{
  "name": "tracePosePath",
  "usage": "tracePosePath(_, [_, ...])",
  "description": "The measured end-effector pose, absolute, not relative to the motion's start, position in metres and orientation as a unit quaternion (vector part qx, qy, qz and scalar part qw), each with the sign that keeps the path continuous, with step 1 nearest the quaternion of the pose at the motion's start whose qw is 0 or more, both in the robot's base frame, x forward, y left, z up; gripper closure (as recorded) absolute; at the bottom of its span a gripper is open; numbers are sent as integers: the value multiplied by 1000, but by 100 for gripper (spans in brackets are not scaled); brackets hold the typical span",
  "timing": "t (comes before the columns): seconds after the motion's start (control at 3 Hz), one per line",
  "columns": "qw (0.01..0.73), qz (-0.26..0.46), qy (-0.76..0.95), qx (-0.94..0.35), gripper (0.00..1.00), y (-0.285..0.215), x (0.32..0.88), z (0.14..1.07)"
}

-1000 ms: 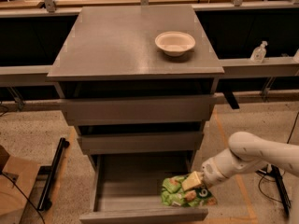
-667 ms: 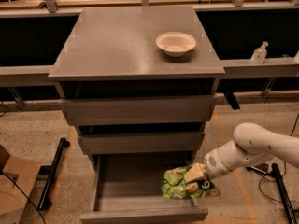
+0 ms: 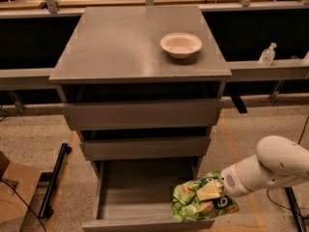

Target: Pick green rice chip bag from bottom drawer and place on counter

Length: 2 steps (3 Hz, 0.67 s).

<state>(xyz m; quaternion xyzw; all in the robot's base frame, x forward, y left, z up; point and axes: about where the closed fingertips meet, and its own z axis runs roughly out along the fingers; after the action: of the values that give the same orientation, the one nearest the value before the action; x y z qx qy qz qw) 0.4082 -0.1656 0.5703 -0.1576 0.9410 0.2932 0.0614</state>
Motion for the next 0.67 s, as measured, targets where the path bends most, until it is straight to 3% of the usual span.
tracePosePath(0.33, [103, 264, 944, -167, 100, -176, 364, 630])
tracePosePath(0.67, [134, 237, 947, -173, 100, -182, 365, 663])
